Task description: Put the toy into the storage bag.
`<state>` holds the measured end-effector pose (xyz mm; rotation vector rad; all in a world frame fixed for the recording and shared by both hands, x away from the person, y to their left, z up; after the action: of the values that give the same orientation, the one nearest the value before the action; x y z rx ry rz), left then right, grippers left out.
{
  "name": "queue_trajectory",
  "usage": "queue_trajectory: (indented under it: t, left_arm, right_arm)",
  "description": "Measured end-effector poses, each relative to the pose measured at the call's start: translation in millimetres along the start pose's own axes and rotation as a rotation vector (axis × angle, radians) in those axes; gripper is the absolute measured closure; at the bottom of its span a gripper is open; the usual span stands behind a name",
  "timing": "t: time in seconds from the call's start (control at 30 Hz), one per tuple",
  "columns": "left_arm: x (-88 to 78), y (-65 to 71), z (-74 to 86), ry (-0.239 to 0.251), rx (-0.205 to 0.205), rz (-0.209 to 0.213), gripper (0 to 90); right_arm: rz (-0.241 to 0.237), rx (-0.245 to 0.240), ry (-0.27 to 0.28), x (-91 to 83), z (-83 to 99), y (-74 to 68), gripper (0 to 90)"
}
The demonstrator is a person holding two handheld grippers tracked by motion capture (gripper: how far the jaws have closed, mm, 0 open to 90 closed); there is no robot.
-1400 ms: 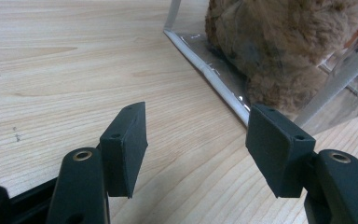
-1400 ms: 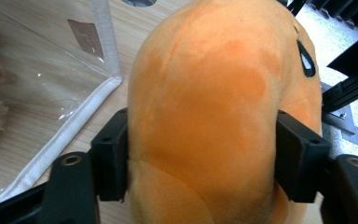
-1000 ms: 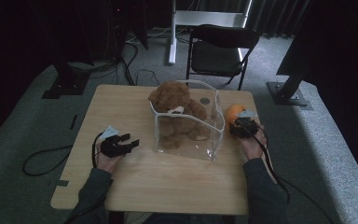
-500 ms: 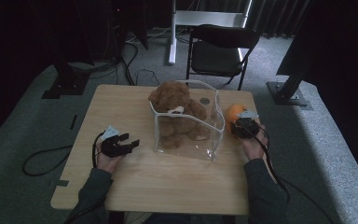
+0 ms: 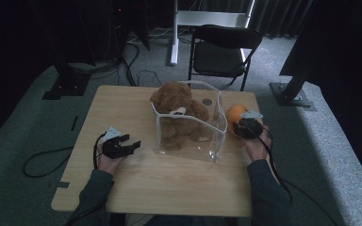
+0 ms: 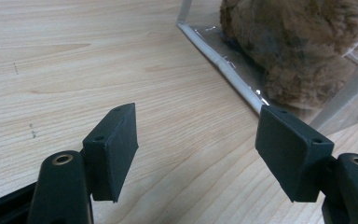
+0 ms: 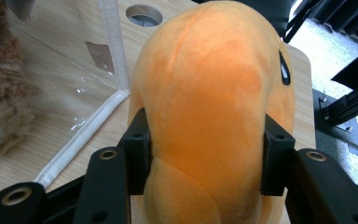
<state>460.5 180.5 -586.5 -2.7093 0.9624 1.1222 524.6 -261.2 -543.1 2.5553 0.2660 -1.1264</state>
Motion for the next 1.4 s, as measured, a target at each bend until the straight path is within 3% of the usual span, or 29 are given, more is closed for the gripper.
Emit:
queue_trajectory:
  t: [0.9,1.4]
  left_arm:
    - [6.3,-1.9,4.7,-0.052,0.012,-0.038,29.0]
    - [9.3,-1.6,6.8,-0.075,0.01,-0.036,28.0]
  right_arm:
    - [0.01,-0.04,0.054,-27.5,-25.3,5.8,49.8]
    - [0.028,-0.058,0.091,-49.0,-39.3,13.1,49.7]
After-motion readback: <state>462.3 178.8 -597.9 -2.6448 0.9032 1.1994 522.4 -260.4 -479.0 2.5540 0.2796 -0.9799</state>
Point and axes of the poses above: each handheld gripper's, and its own axes: x roughly forward along the jaws, z roughly out of its underside, y roughly to its right, the point moved 10 cm from there along x, roughly forward along the jaws, and after that the axes turned 11 degrees about -y, right-handed, at the moved point
